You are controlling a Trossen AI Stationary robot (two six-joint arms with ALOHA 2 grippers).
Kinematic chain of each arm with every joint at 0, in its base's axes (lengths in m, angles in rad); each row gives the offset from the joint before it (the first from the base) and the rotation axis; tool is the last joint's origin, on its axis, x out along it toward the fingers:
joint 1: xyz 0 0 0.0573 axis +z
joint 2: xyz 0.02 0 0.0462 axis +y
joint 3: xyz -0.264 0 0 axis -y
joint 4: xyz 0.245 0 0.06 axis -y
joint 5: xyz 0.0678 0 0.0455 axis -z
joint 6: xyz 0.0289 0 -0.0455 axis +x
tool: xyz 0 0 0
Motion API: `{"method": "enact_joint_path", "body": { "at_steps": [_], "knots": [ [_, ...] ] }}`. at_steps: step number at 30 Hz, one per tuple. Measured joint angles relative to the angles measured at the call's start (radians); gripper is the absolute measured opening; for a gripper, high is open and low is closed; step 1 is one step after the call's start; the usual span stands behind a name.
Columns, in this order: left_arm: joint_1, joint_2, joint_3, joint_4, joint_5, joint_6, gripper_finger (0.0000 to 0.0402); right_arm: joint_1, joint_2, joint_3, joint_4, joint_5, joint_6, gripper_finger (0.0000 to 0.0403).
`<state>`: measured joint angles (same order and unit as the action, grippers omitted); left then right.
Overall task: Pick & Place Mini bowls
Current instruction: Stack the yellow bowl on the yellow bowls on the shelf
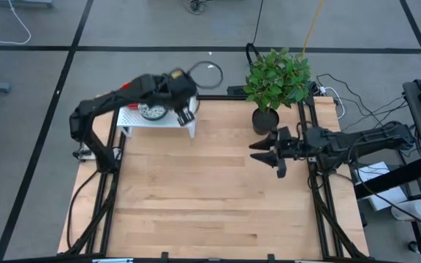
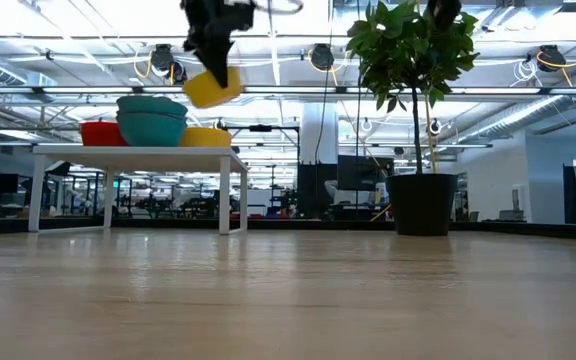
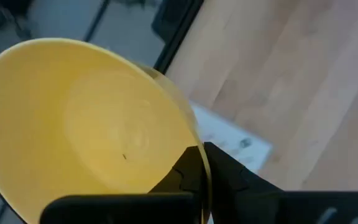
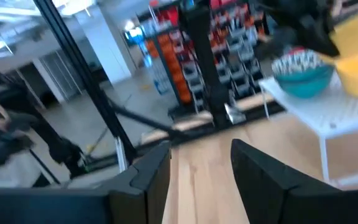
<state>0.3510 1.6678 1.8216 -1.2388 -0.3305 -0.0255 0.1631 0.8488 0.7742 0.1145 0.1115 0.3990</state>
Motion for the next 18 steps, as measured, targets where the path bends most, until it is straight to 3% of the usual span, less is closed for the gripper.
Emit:
{"method": "enact_joint_path", "body": {
  "at_steps": [3, 8, 10, 14, 18],
  "knots": [
    [0.099, 0.020, 0.000, -0.013, 0.066, 0.034, 0.0013, 0.000, -0.014, 0.000, 0.039, 0.019, -0.015, 0.0155],
    [0.212, 0.019, -0.001, 0.012, 0.076, 0.095, 0.0027, 0.000, -0.037, 0.000, 0.040, 0.097, -0.056, 0.0155],
    [0.241, 0.020, 0.000, 0.020, 0.079, 0.098, 0.0021, 0.000, -0.039, 0.000, 0.039, 0.133, -0.082, 0.0155],
    [0.296, 0.024, -0.009, 0.009, 0.179, 0.101, 0.0006, -0.001, -0.039, 0.000, 0.038, 0.187, -0.150, 0.0155],
    [0.314, 0.038, -0.041, 0.016, 0.219, 0.111, 0.0014, -0.014, -0.039, 0.000, 0.039, 0.206, -0.202, 0.0155]
  ]
}}
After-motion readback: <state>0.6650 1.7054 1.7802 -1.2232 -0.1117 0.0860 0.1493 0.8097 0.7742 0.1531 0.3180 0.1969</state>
